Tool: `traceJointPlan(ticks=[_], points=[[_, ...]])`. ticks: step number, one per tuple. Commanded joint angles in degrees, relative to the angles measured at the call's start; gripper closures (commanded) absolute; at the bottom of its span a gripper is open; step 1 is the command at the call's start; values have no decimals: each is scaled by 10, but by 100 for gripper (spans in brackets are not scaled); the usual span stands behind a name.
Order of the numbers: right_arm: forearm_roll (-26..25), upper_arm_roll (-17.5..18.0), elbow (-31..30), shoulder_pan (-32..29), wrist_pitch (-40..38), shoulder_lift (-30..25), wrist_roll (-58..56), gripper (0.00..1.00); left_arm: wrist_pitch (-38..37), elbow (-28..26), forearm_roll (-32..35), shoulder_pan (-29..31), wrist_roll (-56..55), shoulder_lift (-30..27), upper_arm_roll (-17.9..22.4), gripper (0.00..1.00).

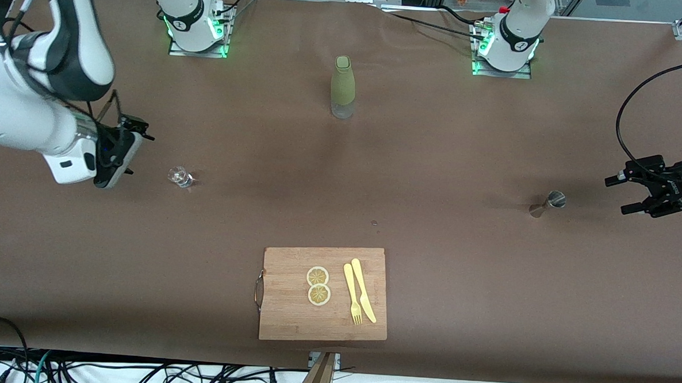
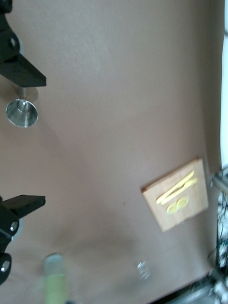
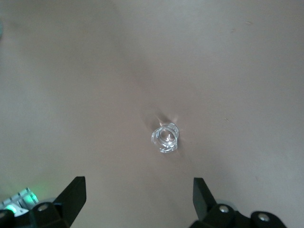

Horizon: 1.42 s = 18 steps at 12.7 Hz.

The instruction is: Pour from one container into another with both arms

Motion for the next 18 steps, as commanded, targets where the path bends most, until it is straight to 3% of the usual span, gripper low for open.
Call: traceJointPlan(ticks=[1,4,7,10,12,14,18], points=[[-50,56,-14,-17,3,-48,171,0,52,-31,61,-22,-145,-61,-18,0],[-58,90,-14,-25,-16,-87,372,0,61,-30,172,-44,-358,-112,-64,0],[-60,91,-14,-44,-58,-125,427,0,53,-34,266,-75,-517,-160,-91,0],[-64,86,16,-56,-125,-133,432,0,2,-36,295,-102,-584,-196,-90,0],[-70,73,35,-58,-153,-134,495,0,-26,-35,331,-124,-634,-214,-89,0],[-56,45,37,-58,-148,-148,569,0,-69,-34,335,-143,-649,-228,-74,0],[-63,27,54,-53,-151,-151,577,0,-111,-21,368,-162,-629,-253,-55,0]])
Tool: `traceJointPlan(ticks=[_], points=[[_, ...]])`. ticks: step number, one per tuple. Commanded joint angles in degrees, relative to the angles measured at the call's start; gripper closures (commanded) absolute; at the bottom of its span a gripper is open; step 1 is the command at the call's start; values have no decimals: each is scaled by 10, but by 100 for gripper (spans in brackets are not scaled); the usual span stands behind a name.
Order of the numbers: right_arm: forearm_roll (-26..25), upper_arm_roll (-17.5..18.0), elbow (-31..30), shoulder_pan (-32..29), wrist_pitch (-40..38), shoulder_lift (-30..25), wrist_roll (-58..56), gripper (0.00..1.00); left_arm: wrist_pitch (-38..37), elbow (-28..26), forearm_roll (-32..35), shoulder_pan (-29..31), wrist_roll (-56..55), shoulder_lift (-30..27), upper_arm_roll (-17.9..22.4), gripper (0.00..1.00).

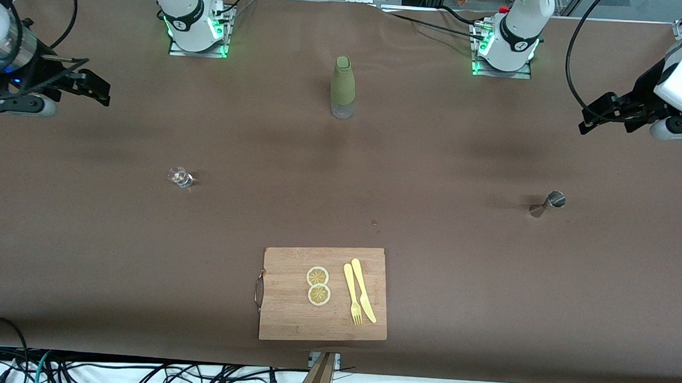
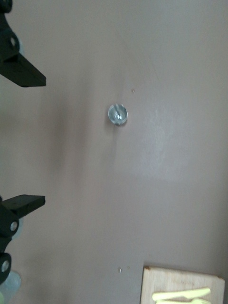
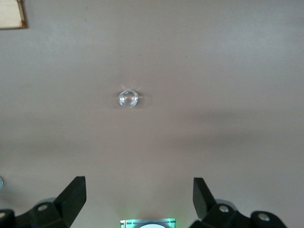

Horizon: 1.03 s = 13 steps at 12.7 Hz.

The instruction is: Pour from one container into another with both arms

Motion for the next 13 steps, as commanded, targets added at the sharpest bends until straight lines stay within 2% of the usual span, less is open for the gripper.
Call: traceJointPlan(ticks=[1,3,4,8,13], points=[[-2,-11,16,4,-10,-12,11,0,-22,-3,33,-11,37,-23,14,0],[5,-47,26,17,-6,-12,12,0,-22,-1,33,-8,107,-23,28,0],[16,-60,23,17,4,-12,12,0,-22,-1,32,-8,107,-23,28,0],[25,-62,16,17,74,-5,9,0,-56,18,26,-5,120,-15,28,0],[24,-62,16,18,81,-1,4,0,-60,22,24,-6,123,-15,23,0]])
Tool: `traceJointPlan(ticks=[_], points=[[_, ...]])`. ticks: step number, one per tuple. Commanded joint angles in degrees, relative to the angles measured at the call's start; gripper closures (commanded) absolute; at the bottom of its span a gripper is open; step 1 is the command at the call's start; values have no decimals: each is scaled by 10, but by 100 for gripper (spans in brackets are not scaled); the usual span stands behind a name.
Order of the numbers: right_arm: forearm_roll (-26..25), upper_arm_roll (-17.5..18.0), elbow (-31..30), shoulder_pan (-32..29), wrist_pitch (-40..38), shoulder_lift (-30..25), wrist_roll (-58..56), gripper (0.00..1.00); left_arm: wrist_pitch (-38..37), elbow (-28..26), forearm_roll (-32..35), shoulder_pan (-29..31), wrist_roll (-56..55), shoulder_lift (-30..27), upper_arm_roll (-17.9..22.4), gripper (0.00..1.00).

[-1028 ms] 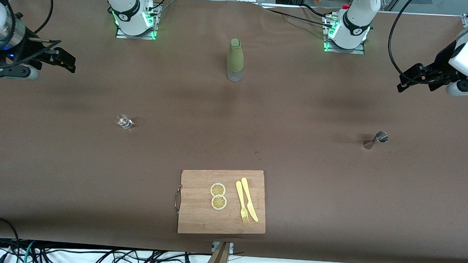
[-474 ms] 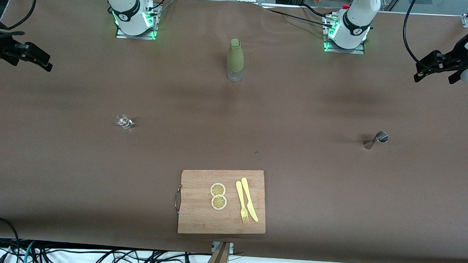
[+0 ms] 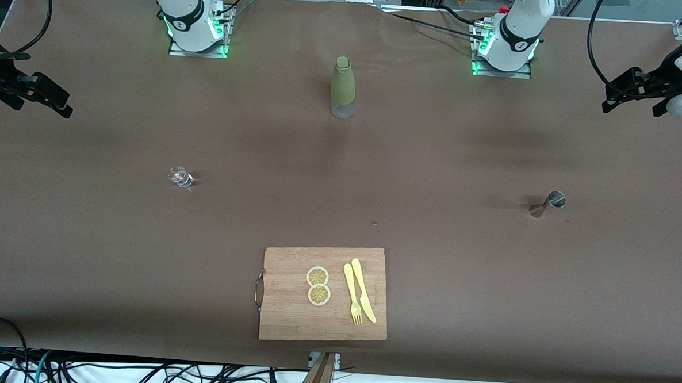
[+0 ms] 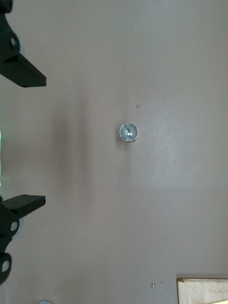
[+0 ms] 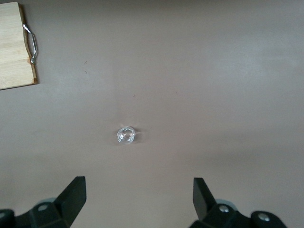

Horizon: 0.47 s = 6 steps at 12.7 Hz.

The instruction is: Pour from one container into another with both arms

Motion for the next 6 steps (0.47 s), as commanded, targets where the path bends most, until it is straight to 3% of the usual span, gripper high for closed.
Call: traceJointPlan(ticks=[1,6], points=[[7,-6,-5,4,8,-3,-3,0,-12,13,8,-5,16,3,-1,0],[8,-6,-6,4,9,-3,-3,0,-11,13,-2,-4,39,8,5,0]])
